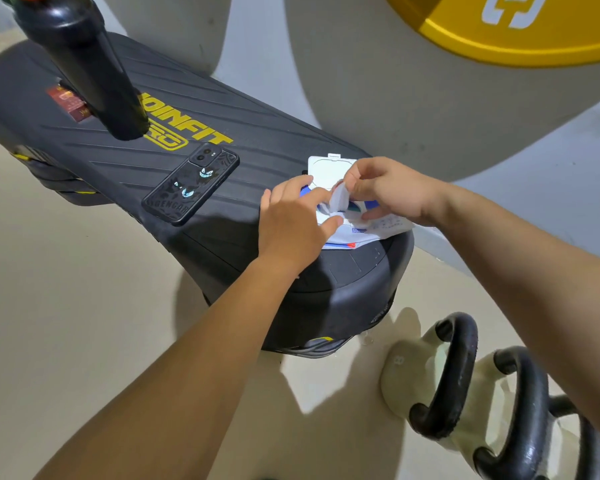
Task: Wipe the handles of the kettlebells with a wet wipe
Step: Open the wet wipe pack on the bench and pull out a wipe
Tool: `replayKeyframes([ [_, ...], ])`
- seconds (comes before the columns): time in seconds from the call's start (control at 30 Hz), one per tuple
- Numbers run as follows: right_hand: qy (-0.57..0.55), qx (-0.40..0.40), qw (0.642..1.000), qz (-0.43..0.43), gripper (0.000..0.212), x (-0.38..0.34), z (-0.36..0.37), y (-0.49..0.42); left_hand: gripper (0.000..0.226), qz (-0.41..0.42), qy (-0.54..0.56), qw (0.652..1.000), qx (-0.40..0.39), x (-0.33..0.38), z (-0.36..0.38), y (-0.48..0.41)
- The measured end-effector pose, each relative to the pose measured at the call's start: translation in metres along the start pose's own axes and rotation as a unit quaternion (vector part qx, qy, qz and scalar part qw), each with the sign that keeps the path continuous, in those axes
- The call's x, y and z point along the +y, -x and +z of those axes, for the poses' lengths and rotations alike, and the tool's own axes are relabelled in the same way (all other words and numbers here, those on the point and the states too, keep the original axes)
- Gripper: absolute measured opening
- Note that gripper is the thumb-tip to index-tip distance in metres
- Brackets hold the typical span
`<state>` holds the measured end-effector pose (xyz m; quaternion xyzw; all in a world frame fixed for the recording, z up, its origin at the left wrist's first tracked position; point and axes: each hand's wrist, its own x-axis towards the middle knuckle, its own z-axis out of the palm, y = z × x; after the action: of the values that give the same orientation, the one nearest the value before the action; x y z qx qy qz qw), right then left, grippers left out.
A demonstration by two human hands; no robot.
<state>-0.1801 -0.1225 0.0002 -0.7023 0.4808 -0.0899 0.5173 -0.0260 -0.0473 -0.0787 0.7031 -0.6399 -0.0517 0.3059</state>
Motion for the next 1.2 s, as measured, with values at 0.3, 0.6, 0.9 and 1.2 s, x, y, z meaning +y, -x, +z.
replayKeyframes([
  [0.3, -0.161, 0.111, 0.981, -0.018, 0.028, -0.014, 0.007, 0.008, 0.029, -0.038, -0.016, 0.999, 0.032, 0.009, 0.004, 0.000],
  [0.6, -0.251, 0.159, 0.955, -0.013, 0.027, -0.035, 0.006, 0.018, 0.051, -0.036, -0.037, 0.999, 0.010, 0.013, 0.004, 0.001],
  [0.9, -0.242, 0.202, 0.948, 0.034, 0.028, -0.016, 0.007, 0.028, 0.018, -0.178, 0.374, 0.909, 0.040, 0.027, -0.037, 0.001],
  [1.2, -0.326, 0.191, 0.926, 0.009, 0.019, -0.014, -0.003, 0.063, 0.017, -0.263, 0.567, 0.779, -0.046, 0.049, -0.077, -0.004],
])
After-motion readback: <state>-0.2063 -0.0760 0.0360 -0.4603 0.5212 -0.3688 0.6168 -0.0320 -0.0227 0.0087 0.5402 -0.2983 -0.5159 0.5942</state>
